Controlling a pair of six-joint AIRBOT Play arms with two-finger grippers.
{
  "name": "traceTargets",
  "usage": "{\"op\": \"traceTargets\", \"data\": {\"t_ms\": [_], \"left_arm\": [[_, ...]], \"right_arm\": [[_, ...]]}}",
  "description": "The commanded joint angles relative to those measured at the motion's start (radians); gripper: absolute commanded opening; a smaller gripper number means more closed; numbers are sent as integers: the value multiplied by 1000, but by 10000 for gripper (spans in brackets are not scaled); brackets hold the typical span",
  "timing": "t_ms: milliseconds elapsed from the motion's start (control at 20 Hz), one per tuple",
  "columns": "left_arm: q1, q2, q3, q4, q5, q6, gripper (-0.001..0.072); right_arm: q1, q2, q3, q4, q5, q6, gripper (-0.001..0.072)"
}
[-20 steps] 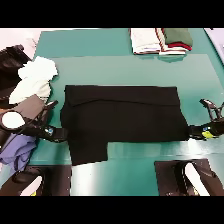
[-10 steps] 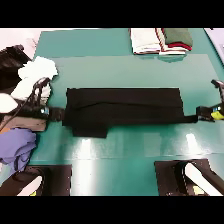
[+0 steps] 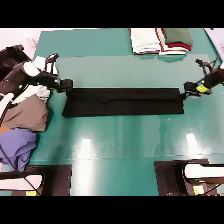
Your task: Fold the shirts.
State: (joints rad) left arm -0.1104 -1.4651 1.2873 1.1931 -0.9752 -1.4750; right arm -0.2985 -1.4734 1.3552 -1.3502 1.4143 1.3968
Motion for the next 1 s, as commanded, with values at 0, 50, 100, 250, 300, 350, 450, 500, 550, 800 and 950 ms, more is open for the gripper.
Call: {"op": "traceTargets", "data": {"t_ms": [0, 50, 100, 250, 300, 350, 450, 500, 550, 800, 950], "left_arm": [[2, -102, 81, 0, 50, 9, 20], [2, -101, 82, 1, 51, 10, 22], [2, -101, 89, 1, 43, 9, 161], [2, -100, 144, 1, -47, 7, 467], [2, -100, 164, 1, -79, 9, 466], [2, -100, 180, -3, -106, 9, 464], [2, -100, 188, -24, -128, 10, 133], [0, -101, 187, -35, -127, 10, 20], [-3, -101, 187, -49, -121, 10, 20], [-89, -101, 187, -83, -66, 4, 20], [-153, -102, 187, -82, -36, -17, 20]], "right_arm": [[27, -136, 137, 66, -2, 8, 21], [26, -158, 161, 97, -5, -5, 27], [19, -176, 181, 134, -12, -23, 160], [-32, -188, 205, 238, -12, -87, 391], [-60, -188, 204, 253, 11, -114, 390], [-90, -187, 193, 257, 31, -124, 398], [-164, -176, 134, 259, 46, -134, 507], [-203, -170, 88, 259, 41, -135, 533], [-238, -171, 49, 261, 39, -140, 534], [-317, -194, -138, 437, -55, -230, 523], [-257, -242, -158, 494, -63, -257, 493]]}}
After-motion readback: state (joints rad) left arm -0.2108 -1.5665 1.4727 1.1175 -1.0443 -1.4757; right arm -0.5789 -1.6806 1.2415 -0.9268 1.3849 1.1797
